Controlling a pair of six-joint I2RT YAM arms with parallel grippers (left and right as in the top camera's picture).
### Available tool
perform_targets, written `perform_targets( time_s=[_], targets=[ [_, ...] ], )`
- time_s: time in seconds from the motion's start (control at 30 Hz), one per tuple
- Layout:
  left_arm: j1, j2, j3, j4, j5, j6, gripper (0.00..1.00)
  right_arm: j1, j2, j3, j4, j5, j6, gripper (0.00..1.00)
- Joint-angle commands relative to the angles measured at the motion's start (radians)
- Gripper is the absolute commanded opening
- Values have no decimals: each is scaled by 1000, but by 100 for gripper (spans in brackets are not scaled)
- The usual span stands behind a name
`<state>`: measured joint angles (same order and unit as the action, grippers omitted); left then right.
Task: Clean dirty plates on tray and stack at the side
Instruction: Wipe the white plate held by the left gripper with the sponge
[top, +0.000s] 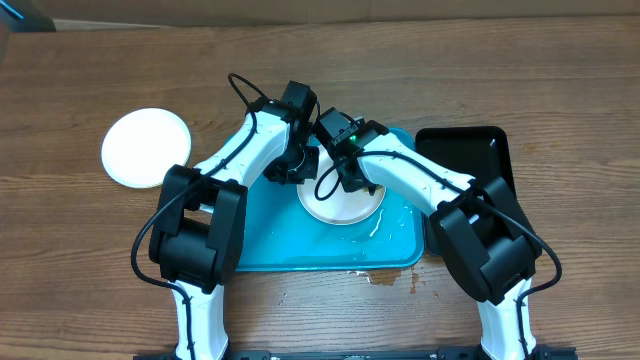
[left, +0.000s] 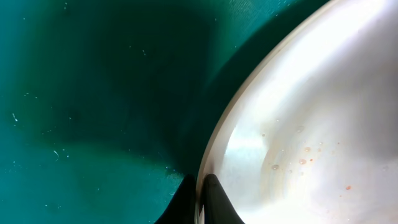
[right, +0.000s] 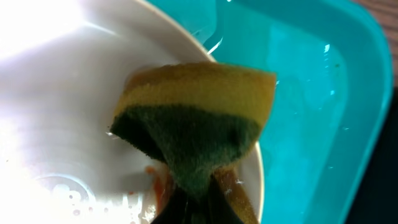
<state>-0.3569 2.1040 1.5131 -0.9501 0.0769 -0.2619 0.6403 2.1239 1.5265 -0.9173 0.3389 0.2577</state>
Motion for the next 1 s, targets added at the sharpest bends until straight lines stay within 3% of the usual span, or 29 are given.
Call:
perform_targets(
  time_s=[0.0,0.7,0.97],
  targets=[
    [-2,22,-26,-11,-35,-4,4,-13,0,-43,-14,-128,3,4],
    [-2,22,-26,-11,-35,-4,4,-34,-1,-38,-53,-662,-140,4],
    [-2,22,-26,-14,-35,-4,4,-182,-41,90,-138,-921,-245,4]
  ],
)
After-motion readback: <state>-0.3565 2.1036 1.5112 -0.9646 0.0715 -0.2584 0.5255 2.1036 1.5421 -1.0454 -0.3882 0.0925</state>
